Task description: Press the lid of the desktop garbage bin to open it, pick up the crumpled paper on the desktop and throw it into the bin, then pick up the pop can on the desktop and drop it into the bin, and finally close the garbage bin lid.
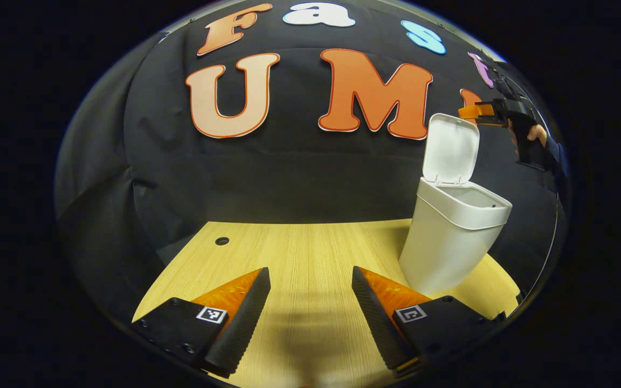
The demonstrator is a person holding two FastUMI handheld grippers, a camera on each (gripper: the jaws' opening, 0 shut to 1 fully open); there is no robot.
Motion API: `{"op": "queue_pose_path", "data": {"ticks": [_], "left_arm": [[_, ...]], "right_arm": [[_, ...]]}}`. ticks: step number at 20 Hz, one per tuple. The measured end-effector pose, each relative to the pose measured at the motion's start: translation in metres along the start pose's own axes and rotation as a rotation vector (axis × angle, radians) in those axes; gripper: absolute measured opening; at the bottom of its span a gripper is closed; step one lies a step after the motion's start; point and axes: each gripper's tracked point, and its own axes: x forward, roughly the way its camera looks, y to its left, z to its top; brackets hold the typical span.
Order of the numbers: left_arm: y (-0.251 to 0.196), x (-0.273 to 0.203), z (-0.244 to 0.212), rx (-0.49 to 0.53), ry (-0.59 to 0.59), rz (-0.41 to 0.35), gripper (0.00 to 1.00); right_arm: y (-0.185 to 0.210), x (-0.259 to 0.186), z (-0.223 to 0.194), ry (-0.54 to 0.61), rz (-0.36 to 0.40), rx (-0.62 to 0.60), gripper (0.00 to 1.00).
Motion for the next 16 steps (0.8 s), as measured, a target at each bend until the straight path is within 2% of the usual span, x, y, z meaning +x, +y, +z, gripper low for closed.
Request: {"op": "queue_pose_path", "data": {"ticks": [5,16], "left_arm": [[0.001,0.003,0.002,-0.001,-0.004,0.009,0.98],[-0.001,0.009,0.0,0.0,0.01,0.007,0.97]], "right_arm": [[0.002,0.019,0.012,-0.021,-0.014,-0.001,0.84],[-0.004,0.037,0.001,0.034,-0.024,0.042,0.85]]}}
